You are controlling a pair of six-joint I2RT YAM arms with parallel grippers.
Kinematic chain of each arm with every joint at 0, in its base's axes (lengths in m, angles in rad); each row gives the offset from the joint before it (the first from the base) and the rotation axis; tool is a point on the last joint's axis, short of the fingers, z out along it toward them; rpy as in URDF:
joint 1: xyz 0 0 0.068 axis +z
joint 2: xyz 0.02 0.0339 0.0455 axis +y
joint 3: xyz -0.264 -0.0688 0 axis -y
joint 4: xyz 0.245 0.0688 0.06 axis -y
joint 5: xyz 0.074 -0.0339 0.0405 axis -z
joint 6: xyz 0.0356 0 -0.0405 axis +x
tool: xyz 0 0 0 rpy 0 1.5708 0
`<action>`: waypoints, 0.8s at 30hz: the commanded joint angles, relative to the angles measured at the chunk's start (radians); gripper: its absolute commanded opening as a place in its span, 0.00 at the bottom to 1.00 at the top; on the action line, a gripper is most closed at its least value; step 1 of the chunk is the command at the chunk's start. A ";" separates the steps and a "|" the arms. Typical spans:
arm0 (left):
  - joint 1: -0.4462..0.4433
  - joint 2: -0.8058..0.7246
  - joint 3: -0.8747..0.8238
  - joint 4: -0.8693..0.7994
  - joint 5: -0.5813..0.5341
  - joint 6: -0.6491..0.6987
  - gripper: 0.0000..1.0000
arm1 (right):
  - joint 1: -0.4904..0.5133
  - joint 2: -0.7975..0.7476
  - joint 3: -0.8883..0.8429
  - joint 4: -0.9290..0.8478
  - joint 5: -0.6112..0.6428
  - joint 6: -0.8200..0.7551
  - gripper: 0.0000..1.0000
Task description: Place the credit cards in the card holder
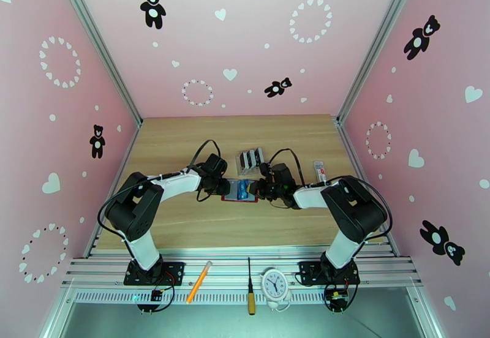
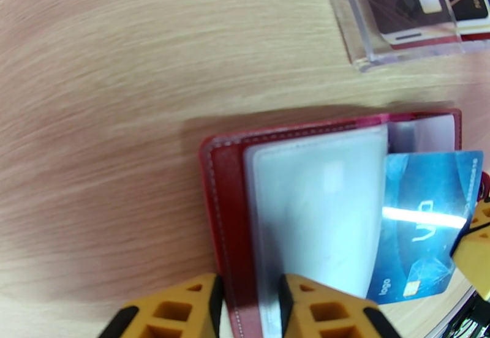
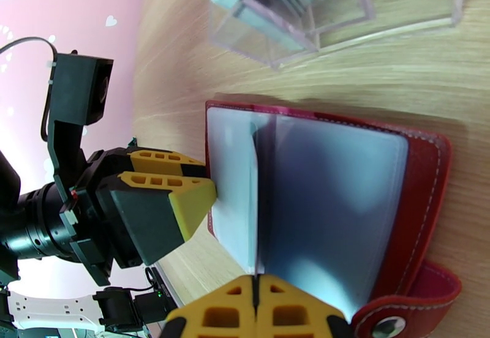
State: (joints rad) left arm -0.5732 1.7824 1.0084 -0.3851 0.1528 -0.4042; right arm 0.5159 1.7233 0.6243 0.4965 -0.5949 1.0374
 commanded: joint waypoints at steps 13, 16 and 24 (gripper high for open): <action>-0.012 0.007 -0.028 -0.014 0.025 -0.015 0.33 | -0.011 0.039 -0.011 0.054 -0.013 0.036 0.00; -0.012 0.006 -0.028 -0.014 0.025 -0.020 0.33 | -0.011 0.038 -0.012 0.057 -0.016 0.035 0.00; -0.012 0.007 -0.027 -0.017 0.023 -0.022 0.32 | -0.010 0.053 -0.011 0.069 -0.023 0.046 0.00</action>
State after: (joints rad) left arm -0.5732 1.7824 1.0050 -0.3786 0.1535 -0.4160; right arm 0.5083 1.7500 0.6220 0.5449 -0.6060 1.0737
